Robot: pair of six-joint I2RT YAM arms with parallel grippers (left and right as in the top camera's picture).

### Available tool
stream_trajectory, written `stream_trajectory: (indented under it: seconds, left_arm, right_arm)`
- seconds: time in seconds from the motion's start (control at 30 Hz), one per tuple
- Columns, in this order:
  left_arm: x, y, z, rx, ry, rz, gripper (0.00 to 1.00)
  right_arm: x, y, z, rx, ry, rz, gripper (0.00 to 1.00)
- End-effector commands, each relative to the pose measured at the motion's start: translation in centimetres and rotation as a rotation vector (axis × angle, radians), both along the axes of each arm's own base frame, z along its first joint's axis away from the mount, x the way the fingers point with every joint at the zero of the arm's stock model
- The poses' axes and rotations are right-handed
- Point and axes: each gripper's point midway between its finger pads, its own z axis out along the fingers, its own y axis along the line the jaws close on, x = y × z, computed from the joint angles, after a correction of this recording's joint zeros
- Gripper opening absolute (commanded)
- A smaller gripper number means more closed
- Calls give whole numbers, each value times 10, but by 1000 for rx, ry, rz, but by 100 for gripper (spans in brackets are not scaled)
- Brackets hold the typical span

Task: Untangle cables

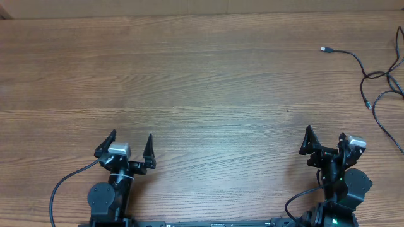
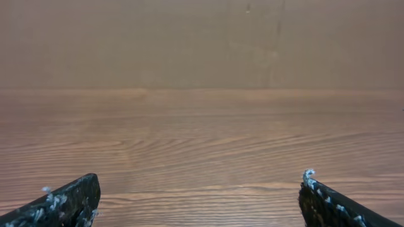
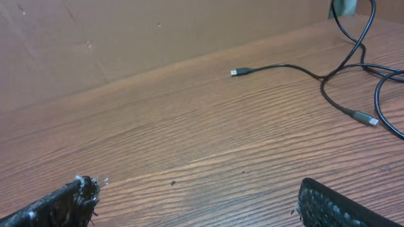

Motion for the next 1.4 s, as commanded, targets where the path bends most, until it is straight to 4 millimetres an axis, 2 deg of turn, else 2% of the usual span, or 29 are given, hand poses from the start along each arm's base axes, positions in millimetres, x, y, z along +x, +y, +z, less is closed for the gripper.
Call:
stream_trajectory:
  seconds: [0.0,1.0,1.07,1.17,1.23,1.27,1.33,1.37]
  left_arm:
    - [0,5,-1,77,-13,14,100]
    - [0,8,-1,82,-13,28,100]
    - [0,8,-1,82,-13,28,100]
    - [0,8,-1,82,-13,28,99]
    - [0,8,-1,82,-13,28,100]
    - [0,8,-1,82,-13,29,100]
    - [0,8,-1,82,-13,28,100]
    - [0,8,-1,82,-13,28,100]
  right_arm:
    - [0,0,-1,-2,-3,-2,100]
    - [0,0,-1,-3,-6,-2,100]
    - [1,6,3,-5,-22,24,100]
    - [3,26,10,37,-55,118,100]
    - [4,40,19,50,-89,178,100]
    - [5,54,31,36,-136,236,100]
    - [3,70,46,16,-200,300,100]
    - [1,73,46,15,-210,312,100]
